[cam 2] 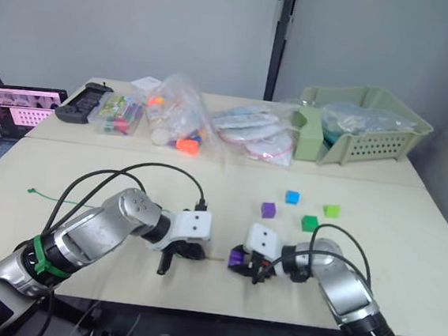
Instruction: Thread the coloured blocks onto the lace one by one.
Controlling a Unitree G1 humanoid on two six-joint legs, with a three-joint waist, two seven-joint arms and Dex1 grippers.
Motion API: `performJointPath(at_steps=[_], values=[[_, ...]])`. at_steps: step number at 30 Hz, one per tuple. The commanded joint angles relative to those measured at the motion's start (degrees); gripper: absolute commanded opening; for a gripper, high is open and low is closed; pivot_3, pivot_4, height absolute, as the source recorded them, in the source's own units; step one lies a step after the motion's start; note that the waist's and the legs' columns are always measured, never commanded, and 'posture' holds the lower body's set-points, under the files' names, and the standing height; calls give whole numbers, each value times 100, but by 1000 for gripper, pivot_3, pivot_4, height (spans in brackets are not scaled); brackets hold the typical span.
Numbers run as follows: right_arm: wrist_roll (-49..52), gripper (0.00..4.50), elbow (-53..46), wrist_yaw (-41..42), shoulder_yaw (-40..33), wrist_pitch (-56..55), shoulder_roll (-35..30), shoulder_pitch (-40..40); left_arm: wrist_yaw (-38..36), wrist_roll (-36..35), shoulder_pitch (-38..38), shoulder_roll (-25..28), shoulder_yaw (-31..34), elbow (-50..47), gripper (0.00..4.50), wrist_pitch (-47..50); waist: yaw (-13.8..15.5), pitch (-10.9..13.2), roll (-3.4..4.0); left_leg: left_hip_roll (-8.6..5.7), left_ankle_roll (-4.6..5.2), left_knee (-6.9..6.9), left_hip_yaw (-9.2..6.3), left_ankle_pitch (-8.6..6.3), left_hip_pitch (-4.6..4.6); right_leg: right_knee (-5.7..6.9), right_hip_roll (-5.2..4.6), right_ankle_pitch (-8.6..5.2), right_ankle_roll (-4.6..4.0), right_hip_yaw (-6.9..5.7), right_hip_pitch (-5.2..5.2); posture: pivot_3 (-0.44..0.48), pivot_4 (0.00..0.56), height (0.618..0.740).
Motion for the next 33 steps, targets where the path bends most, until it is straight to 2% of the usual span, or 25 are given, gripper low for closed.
performJointPath(at_steps=[1, 33], values=[[-75, 1381, 27, -64, -68, -21, -80, 61, -7, -59, -25, 6, 48, -232, 0, -44, 9, 0, 0, 0, 0, 1, 0, 0, 0, -1, 0, 0, 0, 0, 1, 0, 150, 740], [-165, 1381, -146, 166, 243, -120, -108, 28, 122, -7, -304, -166, -49, -187, 0, -165, 5, 0, 0, -1, 0, 2, 0, 0, -1, -1, 1, 0, 0, -1, 0, 0, 150, 740]])
